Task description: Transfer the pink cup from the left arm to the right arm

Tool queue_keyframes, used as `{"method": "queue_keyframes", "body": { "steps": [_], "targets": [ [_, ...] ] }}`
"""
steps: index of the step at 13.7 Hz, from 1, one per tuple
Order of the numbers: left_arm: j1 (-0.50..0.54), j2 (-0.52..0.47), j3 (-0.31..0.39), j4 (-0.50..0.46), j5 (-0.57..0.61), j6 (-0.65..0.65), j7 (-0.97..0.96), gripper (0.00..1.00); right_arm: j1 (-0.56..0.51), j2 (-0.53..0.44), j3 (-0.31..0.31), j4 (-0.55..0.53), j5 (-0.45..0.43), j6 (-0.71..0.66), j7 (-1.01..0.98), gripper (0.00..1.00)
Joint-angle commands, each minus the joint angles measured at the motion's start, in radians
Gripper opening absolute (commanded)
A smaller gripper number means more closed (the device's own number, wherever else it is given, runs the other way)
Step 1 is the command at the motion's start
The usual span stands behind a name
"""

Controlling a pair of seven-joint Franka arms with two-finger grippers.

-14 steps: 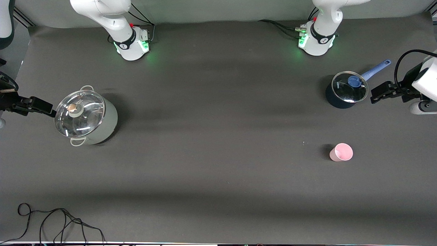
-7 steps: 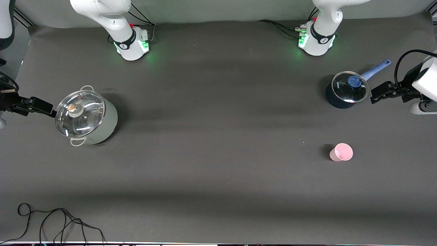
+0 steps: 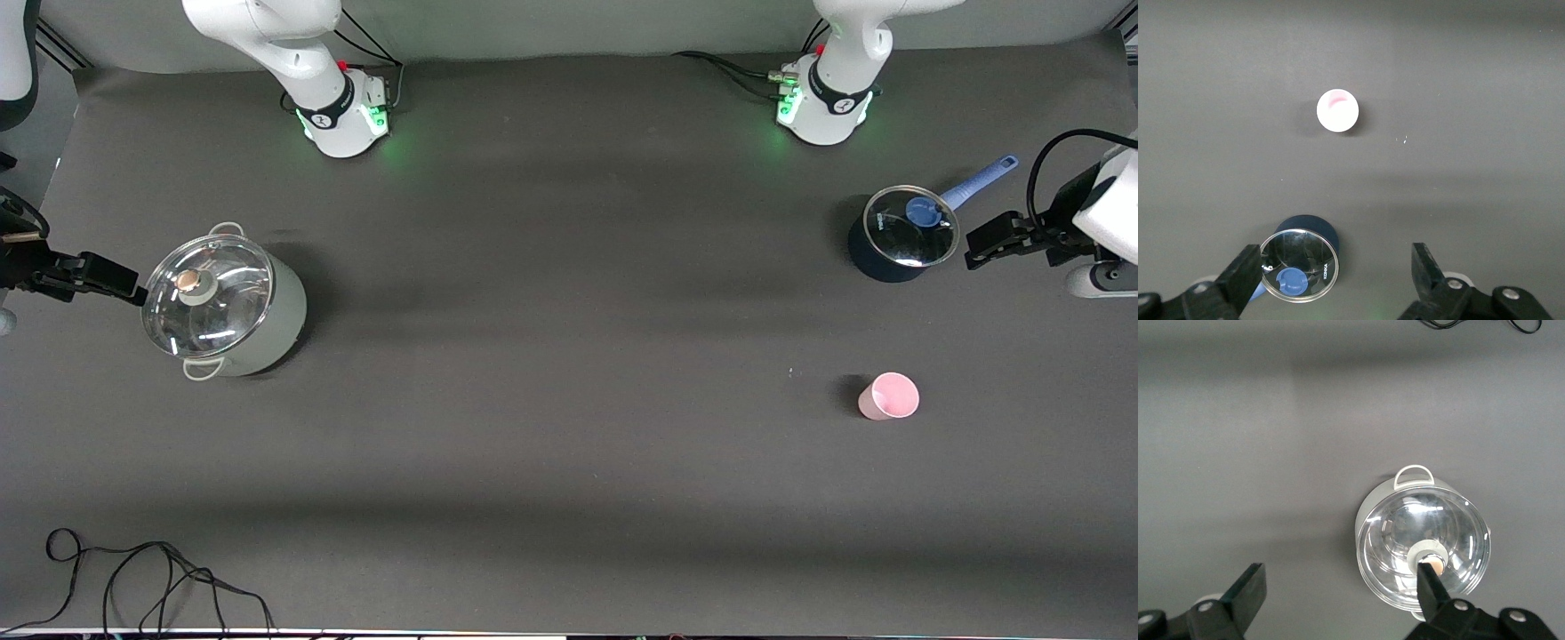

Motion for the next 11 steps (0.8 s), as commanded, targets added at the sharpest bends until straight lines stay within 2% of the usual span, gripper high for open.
{"method": "queue_keyframes", "body": {
  "steps": [1,5,9,11],
  "targets": [
    [0.008,-0.007,-0.002,-0.007,-0.012,-0.006,0.016,1.00,0.004,0.013,-0.002,0.027,0.003,-0.009,0.001,1.00],
    [0.008,-0.004,-0.002,-0.004,-0.006,-0.006,0.023,1.00,0.002,0.011,-0.002,0.026,0.003,-0.009,0.000,1.00],
    [0.025,0.024,-0.001,0.005,-0.010,0.016,0.280,1.00,0.002,0.011,-0.002,0.026,0.003,-0.009,-0.002,1.00],
    [0.066,0.028,0.007,0.045,-0.074,0.014,0.397,0.97,0.002,0.011,-0.002,0.026,0.003,-0.009,0.000,1.00]
  ]
}}
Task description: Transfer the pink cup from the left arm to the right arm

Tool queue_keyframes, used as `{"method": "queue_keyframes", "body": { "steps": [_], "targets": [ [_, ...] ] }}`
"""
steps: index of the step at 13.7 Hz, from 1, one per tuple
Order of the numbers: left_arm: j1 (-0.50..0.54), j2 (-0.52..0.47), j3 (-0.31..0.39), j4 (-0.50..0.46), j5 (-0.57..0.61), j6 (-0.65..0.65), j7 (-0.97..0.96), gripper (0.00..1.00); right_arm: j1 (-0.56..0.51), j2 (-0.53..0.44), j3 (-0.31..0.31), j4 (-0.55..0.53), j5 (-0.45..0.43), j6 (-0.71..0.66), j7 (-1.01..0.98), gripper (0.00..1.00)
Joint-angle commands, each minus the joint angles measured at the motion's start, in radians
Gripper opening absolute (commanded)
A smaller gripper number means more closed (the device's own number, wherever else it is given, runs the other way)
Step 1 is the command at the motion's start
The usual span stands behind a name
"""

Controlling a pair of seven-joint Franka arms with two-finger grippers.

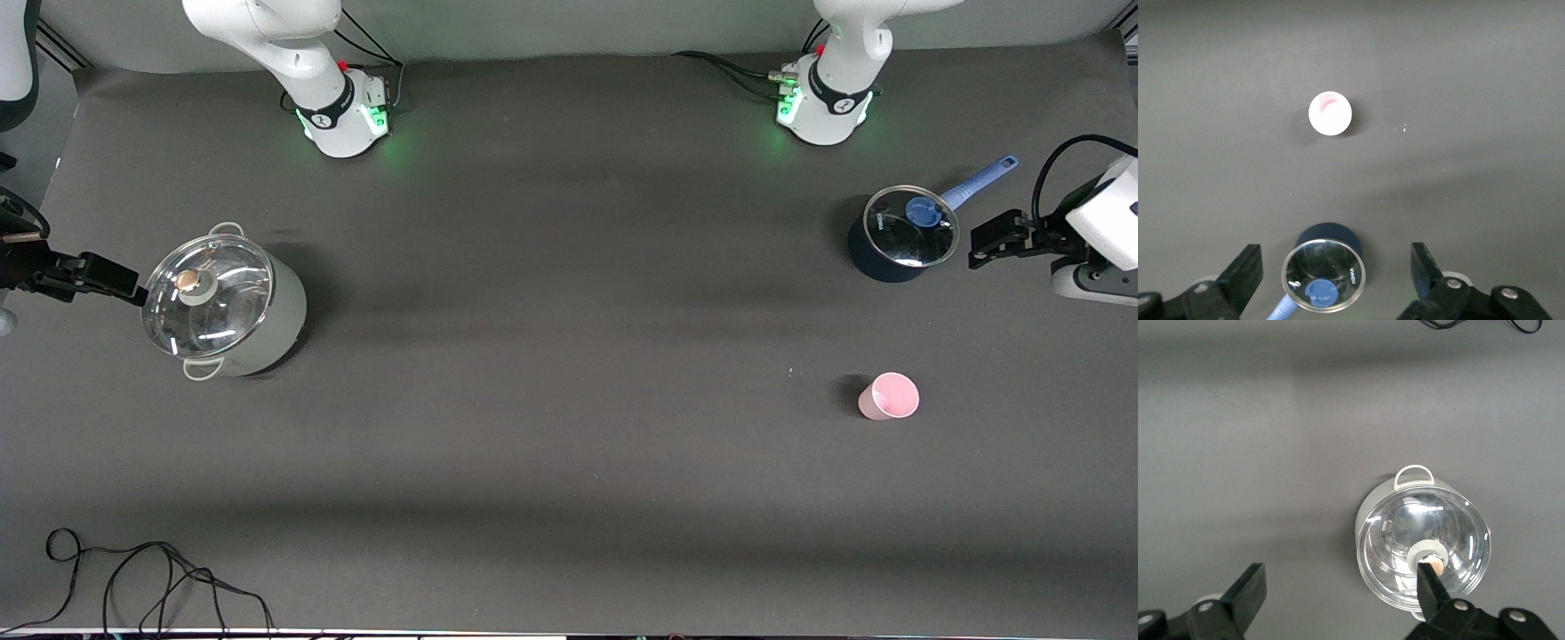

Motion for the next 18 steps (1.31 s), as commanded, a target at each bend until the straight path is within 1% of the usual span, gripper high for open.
{"method": "queue_keyframes", "body": {
  "steps": [1,2,4,6,7,8,10,12,14,15,16,18],
  "targets": [
    [0.049,0.007,0.003,0.059,-0.070,-0.006,0.244,0.98,0.002,0.011,-0.002,0.025,0.003,-0.009,0.000,1.00],
    [0.060,0.006,0.003,0.063,-0.084,-0.001,0.365,0.99,0.002,0.011,-0.002,0.025,0.003,-0.009,0.000,1.00],
    [0.095,0.001,0.004,0.086,-0.144,-0.019,0.501,0.99,0.002,0.012,-0.002,0.025,0.004,-0.009,0.003,1.00],
    [0.165,0.006,0.004,0.091,-0.242,-0.075,0.741,1.00,0.002,0.012,-0.002,0.025,0.003,-0.009,0.003,1.00],
    [0.214,0.012,0.006,0.089,-0.309,-0.093,0.845,1.00,0.002,0.012,-0.002,0.025,0.003,-0.009,0.003,1.00],
    [0.271,0.033,0.006,0.092,-0.346,-0.099,0.934,1.00,0.002,0.012,-0.002,0.025,0.004,-0.009,0.003,1.00],
    [0.346,0.096,0.008,0.097,-0.429,-0.122,1.193,0.99,0.002,0.012,-0.002,0.025,0.003,-0.009,0.003,1.00],
    [0.440,0.172,0.008,0.114,-0.521,-0.147,1.370,0.99,0.002,0.012,-0.002,0.025,0.003,-0.009,0.003,1.00],
    [0.494,0.289,0.008,0.161,-0.575,-0.200,1.537,0.99,0.002,0.012,-0.002,0.025,0.003,-0.009,0.003,1.00],
    [0.520,0.358,0.008,0.184,-0.627,-0.228,1.622,0.99,0.002,0.012,-0.002,0.025,0.003,-0.009,0.003,1.00],
    [0.544,0.418,0.006,0.203,-0.667,-0.240,1.685,0.99,0.002,0.012,-0.002,0.025,0.003,-0.009,0.004,1.00],
    [0.563,0.516,0.006,0.211,-0.712,-0.242,1.829,0.99,0.002,0.012,-0.002,0.025,0.003,-0.009,0.004,1.00]
  ]
}}
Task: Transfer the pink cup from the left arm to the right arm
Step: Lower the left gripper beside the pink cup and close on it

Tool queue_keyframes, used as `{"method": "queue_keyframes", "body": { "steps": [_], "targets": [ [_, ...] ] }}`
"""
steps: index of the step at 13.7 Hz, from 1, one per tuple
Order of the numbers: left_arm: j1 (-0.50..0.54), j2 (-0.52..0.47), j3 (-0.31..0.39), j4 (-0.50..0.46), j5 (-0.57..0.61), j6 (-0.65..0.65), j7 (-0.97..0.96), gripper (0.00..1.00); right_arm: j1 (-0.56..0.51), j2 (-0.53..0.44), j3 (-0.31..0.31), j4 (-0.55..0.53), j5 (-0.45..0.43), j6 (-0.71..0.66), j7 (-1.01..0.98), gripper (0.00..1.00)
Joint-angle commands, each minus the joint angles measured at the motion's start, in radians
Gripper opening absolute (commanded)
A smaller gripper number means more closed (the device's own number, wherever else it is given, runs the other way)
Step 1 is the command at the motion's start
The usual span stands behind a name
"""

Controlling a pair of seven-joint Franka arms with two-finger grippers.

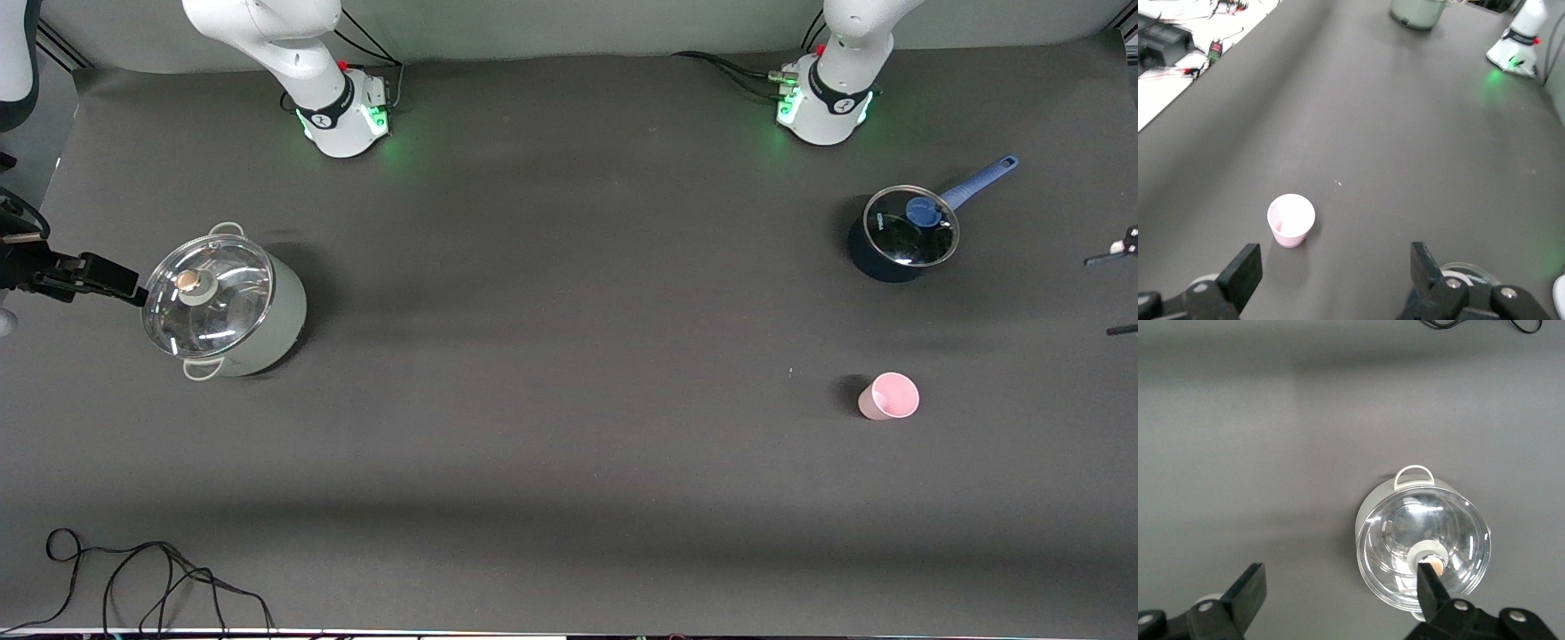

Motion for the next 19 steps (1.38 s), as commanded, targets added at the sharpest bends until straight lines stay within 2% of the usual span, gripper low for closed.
{"method": "queue_keyframes", "body": {
  "steps": [1,8,11,15,19],
  "targets": [
    [0.028,0.148,-0.012,0.075,-0.070,-0.043,0.176,0.99,0.002,0.011,-0.002,0.024,0.002,-0.009,0.006,1.00],
    [0.045,0.374,-0.012,0.073,-0.157,-0.024,0.431,0.99,0.002,0.011,-0.002,0.021,0.002,-0.009,0.004,1.00],
    [0.045,0.490,-0.017,0.108,-0.203,0.018,0.526,0.99,0.002,0.011,-0.002,0.021,0.003,-0.009,0.004,1.00],
    [0.038,0.576,-0.032,0.139,-0.244,0.085,0.597,0.99,0.002,0.011,-0.002,0.021,0.002,-0.009,0.004,1.00],
    [0.030,0.629,-0.052,0.165,-0.281,0.090,0.603,0.99,0.001,0.011,-0.002,0.023,0.003,-0.009,0.004,1.00]
  ]
}}
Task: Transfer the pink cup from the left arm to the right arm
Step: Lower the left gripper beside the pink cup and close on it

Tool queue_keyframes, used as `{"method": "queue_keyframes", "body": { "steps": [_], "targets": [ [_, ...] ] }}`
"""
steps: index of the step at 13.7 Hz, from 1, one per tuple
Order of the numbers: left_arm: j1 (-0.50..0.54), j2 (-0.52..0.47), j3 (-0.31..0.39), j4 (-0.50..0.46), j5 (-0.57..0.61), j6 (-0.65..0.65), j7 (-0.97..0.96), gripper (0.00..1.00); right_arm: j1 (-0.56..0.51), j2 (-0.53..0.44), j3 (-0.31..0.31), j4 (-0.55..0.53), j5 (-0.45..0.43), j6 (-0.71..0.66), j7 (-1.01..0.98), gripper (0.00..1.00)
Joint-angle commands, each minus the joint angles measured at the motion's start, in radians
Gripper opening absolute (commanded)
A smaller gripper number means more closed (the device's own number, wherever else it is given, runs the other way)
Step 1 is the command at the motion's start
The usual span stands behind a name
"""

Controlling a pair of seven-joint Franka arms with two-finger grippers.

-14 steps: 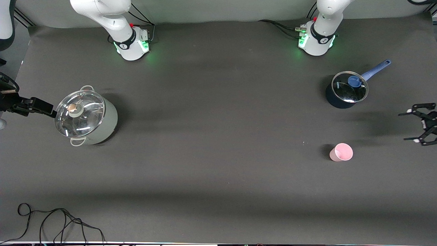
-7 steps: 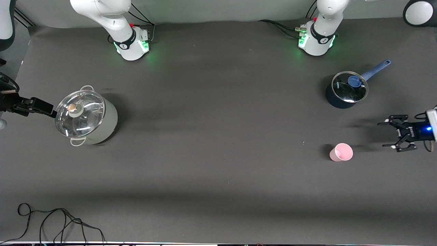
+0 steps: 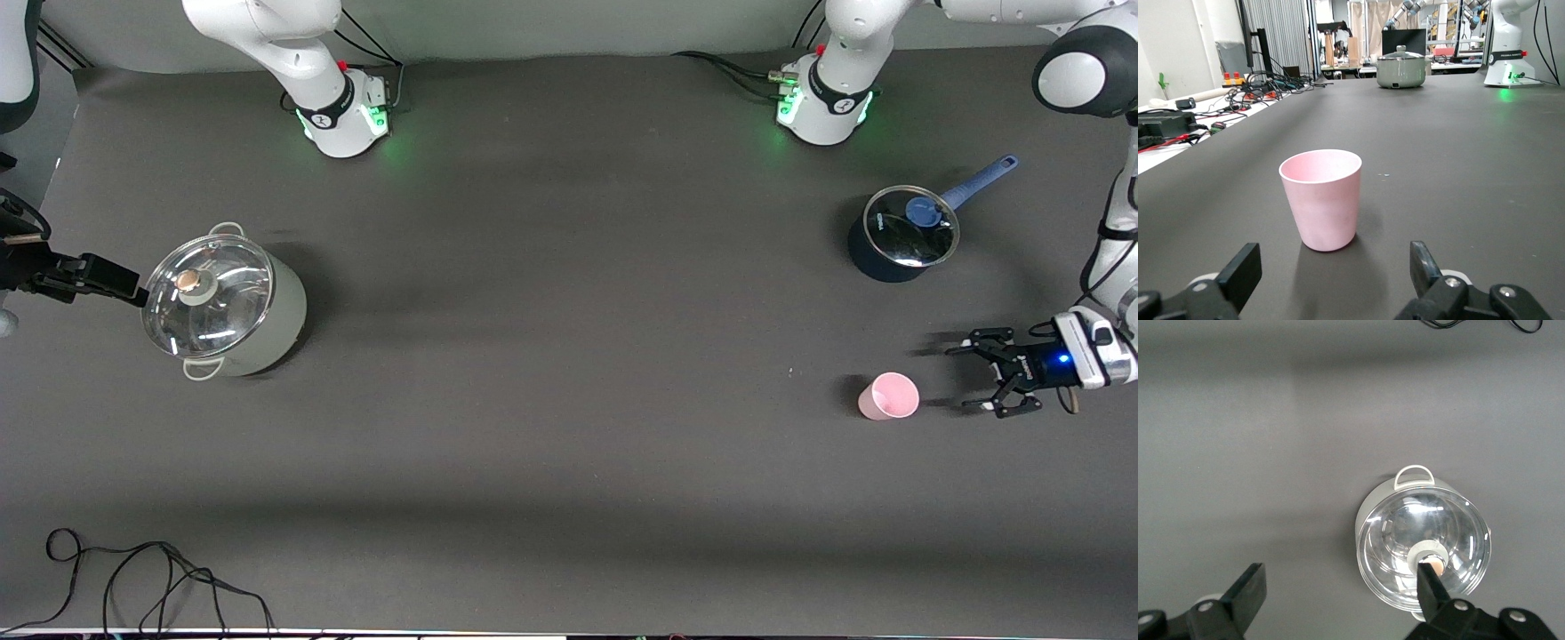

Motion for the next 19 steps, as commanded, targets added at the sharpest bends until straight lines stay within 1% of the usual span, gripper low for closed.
{"method": "queue_keyframes", "body": {
  "steps": [1,4,7,12,19],
  "targets": [
    [-0.006,0.043,-0.028,0.045,-0.026,0.003,0.019,0.99,0.001,0.009,-0.002,0.023,0.002,-0.009,0.004,1.00],
    [-0.011,0.063,-0.063,0.042,-0.041,0.037,0.021,0.99,0.001,0.009,-0.002,0.023,0.004,-0.009,0.004,1.00],
    [-0.018,0.089,-0.083,0.041,-0.049,0.040,0.030,0.99,-0.001,0.010,-0.002,0.021,0.004,-0.009,0.004,1.00],
    [-0.070,0.132,-0.083,0.036,-0.121,0.046,0.070,1.00,-0.001,0.010,-0.002,0.023,0.002,-0.009,0.004,1.00],
    [-0.104,0.135,-0.083,0.030,-0.146,0.089,0.071,0.98,-0.002,0.010,-0.002,0.023,0.002,-0.009,0.004,1.00]
  ]
}}
